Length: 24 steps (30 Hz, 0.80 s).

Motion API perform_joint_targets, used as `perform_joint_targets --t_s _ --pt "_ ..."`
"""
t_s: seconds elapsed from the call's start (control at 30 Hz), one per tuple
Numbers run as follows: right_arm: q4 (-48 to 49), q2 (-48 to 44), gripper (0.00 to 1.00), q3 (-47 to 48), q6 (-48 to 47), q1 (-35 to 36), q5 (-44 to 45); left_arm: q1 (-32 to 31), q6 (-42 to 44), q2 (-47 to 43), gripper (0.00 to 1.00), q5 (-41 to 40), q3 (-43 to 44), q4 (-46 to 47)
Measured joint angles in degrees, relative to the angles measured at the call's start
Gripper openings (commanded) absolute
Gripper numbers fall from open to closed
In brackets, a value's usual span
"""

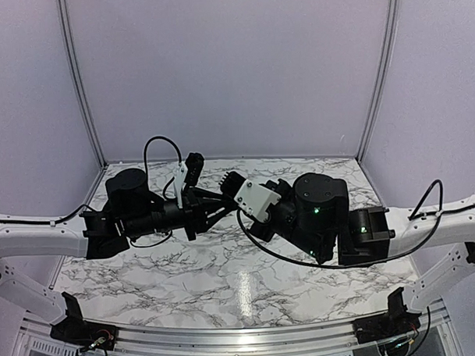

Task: Insert the wireless bluetooth earbuds into the charging case
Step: Insert the left earbud into the left side groove of the charging case.

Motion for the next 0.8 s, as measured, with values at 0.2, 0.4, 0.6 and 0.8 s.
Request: perform_joint_targets --t_s 0.2,0.4,0.6,0.8 --pt "-0.72 0.33 0.15 0.66 -0.17 -0.02 0.09 0.0 0.37 0.0 0.0 -0.39 0.0 0.02" --pt "-0.72 0.33 0.19 0.66 -0.5 0.04 0.31 0.02 0.33 0.0 0.0 -0.44 0.0 0.02" --pt "-1.29 0.35 0.22 0.66 -0.39 0.46 0.15 0.66 0.26 0.0 0.0 -0.98 0.0 1.05" --pt "-3.3 0.37 0.28 0.66 -0.22 0.87 -0.98 1.18 -0.11 -0.02 0.0 -1.46 0.0 5.6"
